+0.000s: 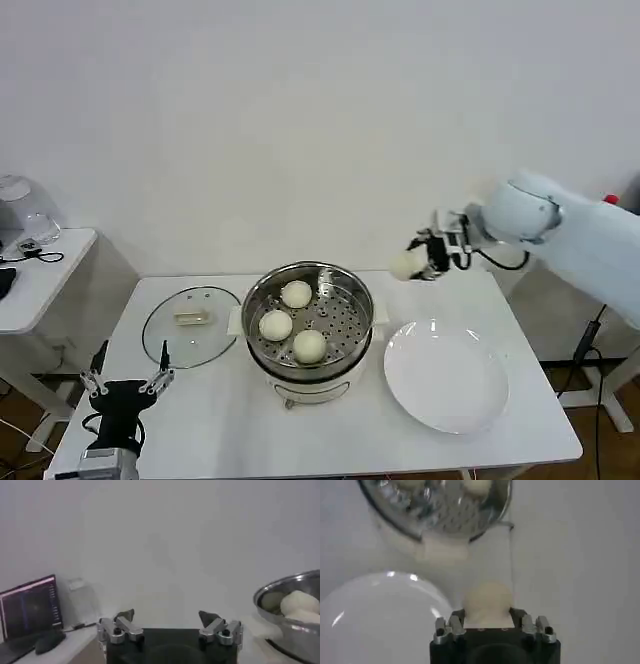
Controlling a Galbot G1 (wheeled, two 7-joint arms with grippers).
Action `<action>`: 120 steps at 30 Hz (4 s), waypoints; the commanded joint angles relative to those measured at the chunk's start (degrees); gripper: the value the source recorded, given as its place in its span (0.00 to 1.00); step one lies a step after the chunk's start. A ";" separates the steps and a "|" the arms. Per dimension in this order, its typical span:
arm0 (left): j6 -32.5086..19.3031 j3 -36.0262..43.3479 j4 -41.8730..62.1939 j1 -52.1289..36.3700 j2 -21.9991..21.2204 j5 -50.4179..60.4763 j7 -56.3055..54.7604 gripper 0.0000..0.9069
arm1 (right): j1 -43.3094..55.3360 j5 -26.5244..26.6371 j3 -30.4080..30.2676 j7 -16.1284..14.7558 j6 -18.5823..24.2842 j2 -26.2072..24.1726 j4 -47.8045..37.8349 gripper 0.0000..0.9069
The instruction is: Take steamed baozi put them in steamer then cover it.
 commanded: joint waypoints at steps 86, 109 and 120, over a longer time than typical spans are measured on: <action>0.75 -1.13 14.46 -3.44 6.24 27.37 5.99 1.00 | -119.19 2.94 110.86 41.42 36.44 21.14 24.30 1.00; -8.47 8.69 42.53 -28.36 17.28 59.95 4.59 1.00 | -129.51 4.09 118.17 37.97 41.32 31.09 25.31 1.00; -8.45 13.24 53.20 -38.41 18.35 59.66 4.81 1.00 | -131.44 3.71 119.21 37.47 42.26 32.90 25.46 1.00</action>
